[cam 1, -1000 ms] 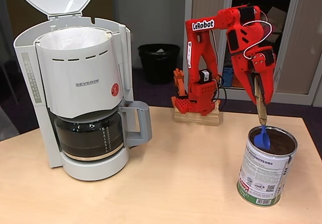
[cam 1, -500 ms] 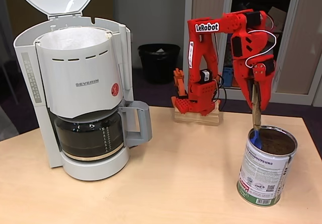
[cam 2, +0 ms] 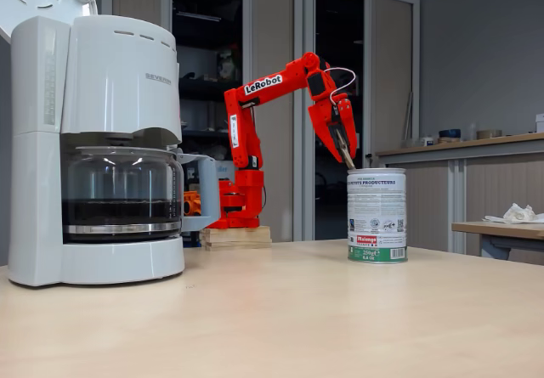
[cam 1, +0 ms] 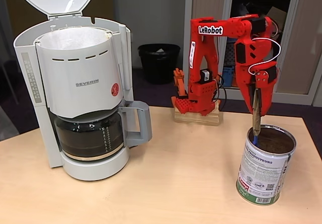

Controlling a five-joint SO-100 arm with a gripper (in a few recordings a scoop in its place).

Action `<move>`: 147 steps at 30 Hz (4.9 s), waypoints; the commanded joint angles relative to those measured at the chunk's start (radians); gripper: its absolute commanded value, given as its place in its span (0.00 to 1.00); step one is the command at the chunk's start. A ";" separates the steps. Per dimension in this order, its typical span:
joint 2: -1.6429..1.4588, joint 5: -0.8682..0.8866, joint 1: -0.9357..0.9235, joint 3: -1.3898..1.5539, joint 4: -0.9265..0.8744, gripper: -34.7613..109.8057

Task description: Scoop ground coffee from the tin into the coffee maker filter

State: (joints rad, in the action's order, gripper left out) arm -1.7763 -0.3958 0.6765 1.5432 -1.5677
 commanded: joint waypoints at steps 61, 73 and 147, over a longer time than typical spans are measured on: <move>0.354 -0.130 0.221 -0.500 -0.268 0.24; 0.387 -0.110 0.212 -0.565 -0.268 0.24; -0.589 0.535 0.241 0.449 0.472 0.24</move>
State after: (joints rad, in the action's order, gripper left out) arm -2.2994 0.1304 0.9020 1.9681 -1.1152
